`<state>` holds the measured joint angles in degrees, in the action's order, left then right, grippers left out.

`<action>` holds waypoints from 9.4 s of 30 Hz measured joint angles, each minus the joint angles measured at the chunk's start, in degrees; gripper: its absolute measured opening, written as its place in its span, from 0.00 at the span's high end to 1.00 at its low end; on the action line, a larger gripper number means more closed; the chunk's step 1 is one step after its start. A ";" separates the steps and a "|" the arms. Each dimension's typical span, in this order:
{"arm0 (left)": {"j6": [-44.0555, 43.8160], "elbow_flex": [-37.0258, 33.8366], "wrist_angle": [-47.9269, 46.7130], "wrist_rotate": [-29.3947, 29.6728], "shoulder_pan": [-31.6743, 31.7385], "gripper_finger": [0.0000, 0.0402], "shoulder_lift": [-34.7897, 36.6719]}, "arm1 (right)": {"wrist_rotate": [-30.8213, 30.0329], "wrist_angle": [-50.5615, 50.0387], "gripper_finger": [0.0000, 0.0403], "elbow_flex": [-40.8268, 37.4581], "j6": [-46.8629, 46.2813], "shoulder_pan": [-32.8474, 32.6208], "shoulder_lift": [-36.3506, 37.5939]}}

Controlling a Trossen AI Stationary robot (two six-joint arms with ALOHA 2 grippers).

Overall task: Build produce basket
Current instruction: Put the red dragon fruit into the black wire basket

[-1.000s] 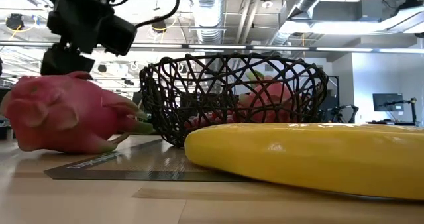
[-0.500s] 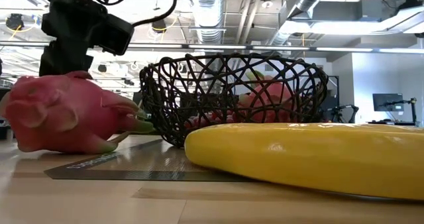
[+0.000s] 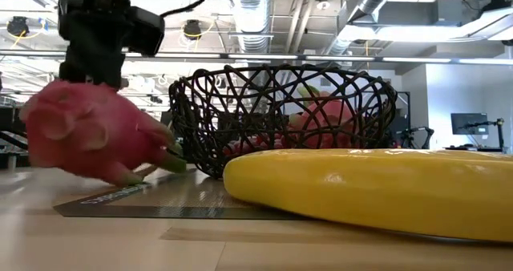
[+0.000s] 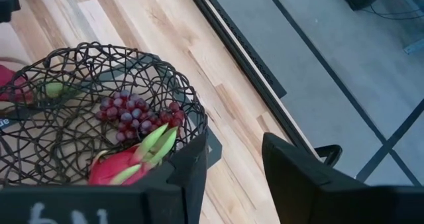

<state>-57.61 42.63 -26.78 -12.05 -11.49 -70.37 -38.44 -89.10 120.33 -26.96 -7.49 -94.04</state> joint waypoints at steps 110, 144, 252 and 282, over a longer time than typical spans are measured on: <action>26.54 44.33 -32.35 34.34 -4.28 1.00 -2.19 | 89.33 113.72 0.38 -39.28 -17.79 31.10 -17.86; 26.27 44.31 -31.58 34.26 -4.19 1.00 -2.89 | 96.48 128.44 0.38 -29.99 -34.18 25.08 -31.23; 23.94 44.29 -37.96 33.30 -4.15 1.00 -4.96 | 74.25 100.36 0.38 -18.51 -10.04 21.66 -34.12; 29.98 44.29 -38.85 34.10 -2.99 0.93 -4.70 | 78.38 98.54 1.00 -18.53 -5.68 26.40 -31.63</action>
<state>-27.64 86.91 -65.63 22.04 -14.48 -75.07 39.95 9.43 101.80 -32.64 18.92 -125.67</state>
